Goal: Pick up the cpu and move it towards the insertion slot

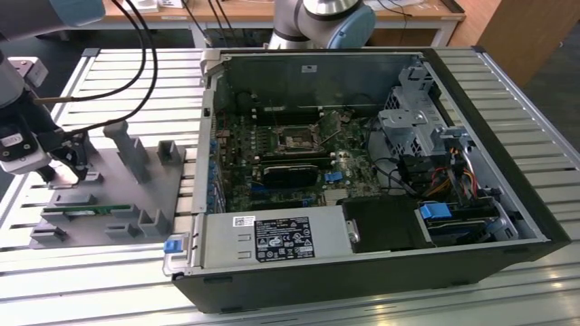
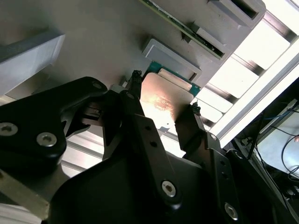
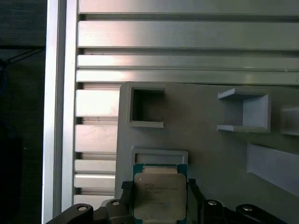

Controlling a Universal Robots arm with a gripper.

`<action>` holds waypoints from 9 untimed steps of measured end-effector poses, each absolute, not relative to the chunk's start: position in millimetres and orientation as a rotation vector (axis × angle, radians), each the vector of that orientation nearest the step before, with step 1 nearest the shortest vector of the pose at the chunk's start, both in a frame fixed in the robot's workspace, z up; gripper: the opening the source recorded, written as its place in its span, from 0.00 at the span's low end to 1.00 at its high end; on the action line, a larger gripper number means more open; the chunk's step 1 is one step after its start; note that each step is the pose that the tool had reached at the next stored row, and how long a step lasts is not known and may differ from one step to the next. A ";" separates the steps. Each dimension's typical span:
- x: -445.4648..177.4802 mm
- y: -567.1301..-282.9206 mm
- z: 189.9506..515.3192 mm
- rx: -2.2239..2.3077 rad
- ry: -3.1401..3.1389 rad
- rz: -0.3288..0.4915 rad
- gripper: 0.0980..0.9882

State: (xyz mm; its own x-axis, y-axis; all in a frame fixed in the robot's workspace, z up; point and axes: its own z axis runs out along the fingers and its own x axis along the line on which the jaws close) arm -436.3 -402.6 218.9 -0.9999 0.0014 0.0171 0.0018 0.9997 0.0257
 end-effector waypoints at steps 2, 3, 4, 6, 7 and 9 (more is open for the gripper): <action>-436.4 -402.6 219.6 -0.002 -3.124 -0.040 0.50; -436.4 -402.6 219.9 -0.003 -3.124 -0.040 0.50; -436.4 -402.6 220.0 -0.003 -3.124 -0.040 0.50; -436.4 -402.6 220.5 -0.003 -3.124 -0.040 0.50; -436.4 -402.6 221.1 -0.003 -3.124 -0.040 0.50; -436.4 -402.6 222.7 -0.002 -3.124 -0.040 0.50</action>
State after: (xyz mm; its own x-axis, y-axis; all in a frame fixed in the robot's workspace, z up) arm -436.4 -402.6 222.7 -0.9998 0.0014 0.0175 0.0018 0.9997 0.0255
